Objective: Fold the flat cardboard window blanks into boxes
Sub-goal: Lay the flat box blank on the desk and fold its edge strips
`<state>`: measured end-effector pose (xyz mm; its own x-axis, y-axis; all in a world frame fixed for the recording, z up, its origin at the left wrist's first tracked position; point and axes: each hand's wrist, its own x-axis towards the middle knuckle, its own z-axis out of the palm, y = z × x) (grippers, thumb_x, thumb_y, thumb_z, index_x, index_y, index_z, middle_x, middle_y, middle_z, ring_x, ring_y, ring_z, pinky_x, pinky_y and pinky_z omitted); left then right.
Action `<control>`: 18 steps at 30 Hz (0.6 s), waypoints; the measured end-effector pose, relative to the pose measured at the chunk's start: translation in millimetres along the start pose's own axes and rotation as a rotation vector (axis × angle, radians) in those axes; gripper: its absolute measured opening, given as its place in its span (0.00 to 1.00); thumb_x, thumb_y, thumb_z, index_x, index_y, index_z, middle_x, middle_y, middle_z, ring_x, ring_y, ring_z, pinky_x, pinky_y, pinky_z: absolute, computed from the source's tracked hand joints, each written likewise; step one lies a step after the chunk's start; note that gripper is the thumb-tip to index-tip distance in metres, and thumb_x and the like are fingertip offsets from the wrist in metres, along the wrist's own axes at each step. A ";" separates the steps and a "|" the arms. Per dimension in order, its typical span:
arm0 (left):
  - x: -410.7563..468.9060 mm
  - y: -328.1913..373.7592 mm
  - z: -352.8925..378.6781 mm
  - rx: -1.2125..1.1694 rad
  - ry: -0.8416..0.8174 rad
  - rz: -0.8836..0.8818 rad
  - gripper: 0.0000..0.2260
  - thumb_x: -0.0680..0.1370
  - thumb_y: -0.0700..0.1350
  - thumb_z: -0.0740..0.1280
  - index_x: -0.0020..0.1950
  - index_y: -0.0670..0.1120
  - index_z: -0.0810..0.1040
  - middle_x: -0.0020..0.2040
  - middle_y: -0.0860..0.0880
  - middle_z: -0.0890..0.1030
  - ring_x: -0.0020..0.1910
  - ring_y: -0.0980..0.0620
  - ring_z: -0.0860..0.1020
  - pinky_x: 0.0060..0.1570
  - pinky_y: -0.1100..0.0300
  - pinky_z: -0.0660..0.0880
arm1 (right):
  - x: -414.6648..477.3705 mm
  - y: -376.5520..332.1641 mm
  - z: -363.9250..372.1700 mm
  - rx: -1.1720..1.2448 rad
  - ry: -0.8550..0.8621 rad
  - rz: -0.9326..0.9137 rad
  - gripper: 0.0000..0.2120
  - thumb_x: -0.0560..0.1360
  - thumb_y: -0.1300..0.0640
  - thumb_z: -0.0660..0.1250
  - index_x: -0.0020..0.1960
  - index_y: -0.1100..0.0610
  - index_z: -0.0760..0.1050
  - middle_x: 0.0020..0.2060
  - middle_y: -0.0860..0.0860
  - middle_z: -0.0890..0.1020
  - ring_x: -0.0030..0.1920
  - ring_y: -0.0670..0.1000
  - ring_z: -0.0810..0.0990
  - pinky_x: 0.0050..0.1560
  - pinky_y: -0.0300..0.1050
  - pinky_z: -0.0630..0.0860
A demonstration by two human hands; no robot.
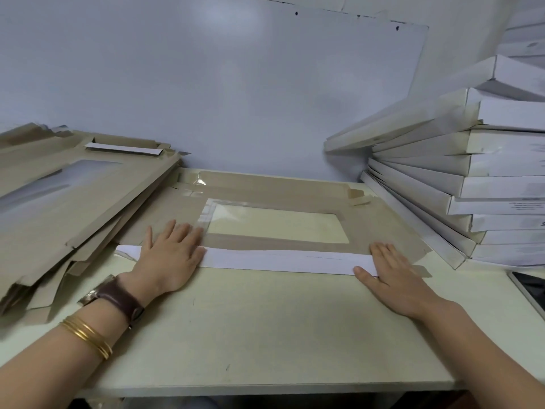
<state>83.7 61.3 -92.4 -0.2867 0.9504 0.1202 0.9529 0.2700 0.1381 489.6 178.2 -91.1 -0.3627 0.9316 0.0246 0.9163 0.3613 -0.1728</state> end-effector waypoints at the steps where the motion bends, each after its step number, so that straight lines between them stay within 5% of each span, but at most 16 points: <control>1: -1.7 2.5 -1.1 0.009 0.078 0.015 0.24 0.82 0.55 0.51 0.78 0.52 0.55 0.77 0.52 0.57 0.78 0.48 0.48 0.72 0.41 0.39 | -1.8 -2.3 -0.7 -0.001 0.040 -0.031 0.36 0.78 0.35 0.47 0.79 0.53 0.43 0.79 0.48 0.44 0.77 0.47 0.36 0.76 0.46 0.39; 5: -8.0 18.6 -9.5 -0.070 0.324 0.312 0.22 0.71 0.32 0.64 0.65 0.41 0.73 0.66 0.43 0.71 0.69 0.39 0.65 0.67 0.45 0.63 | -8.2 -22.1 -4.4 -0.012 0.213 -0.241 0.34 0.78 0.40 0.58 0.78 0.49 0.49 0.79 0.47 0.45 0.77 0.45 0.36 0.72 0.39 0.33; 7: -11.6 27.8 -13.6 -0.127 0.340 0.448 0.20 0.68 0.28 0.64 0.58 0.40 0.77 0.59 0.43 0.75 0.60 0.41 0.71 0.56 0.53 0.70 | -10.3 -36.1 -3.9 0.019 0.249 -0.340 0.30 0.76 0.43 0.64 0.75 0.48 0.59 0.77 0.48 0.53 0.77 0.46 0.46 0.72 0.39 0.44; 10: -14.4 35.9 -13.6 -0.152 0.311 0.533 0.10 0.76 0.42 0.68 0.56 0.42 0.80 0.53 0.48 0.75 0.54 0.46 0.72 0.54 0.58 0.70 | -10.2 -53.1 -1.6 0.053 0.235 -0.391 0.25 0.76 0.45 0.65 0.71 0.50 0.68 0.68 0.49 0.64 0.69 0.47 0.59 0.67 0.38 0.57; 13: -12.9 39.0 -9.8 -0.137 0.166 0.477 0.19 0.76 0.56 0.66 0.61 0.45 0.78 0.54 0.51 0.73 0.55 0.51 0.70 0.58 0.57 0.69 | -5.5 -61.5 -1.5 0.060 0.187 -0.410 0.20 0.79 0.47 0.62 0.69 0.53 0.71 0.58 0.48 0.70 0.61 0.46 0.66 0.63 0.38 0.63; 18: -11.0 38.4 -7.0 -0.126 0.133 0.468 0.17 0.79 0.55 0.61 0.63 0.48 0.77 0.55 0.52 0.72 0.55 0.52 0.69 0.57 0.58 0.69 | -3.0 -62.9 -3.3 0.074 0.158 -0.417 0.14 0.81 0.52 0.60 0.63 0.53 0.76 0.52 0.47 0.74 0.56 0.46 0.69 0.56 0.40 0.67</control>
<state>122.8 60.2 -81.5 0.1510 0.9351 0.3206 0.9654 -0.2093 0.1557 433.5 152.9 -77.0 -0.6624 0.7041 0.2558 0.6810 0.7083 -0.1858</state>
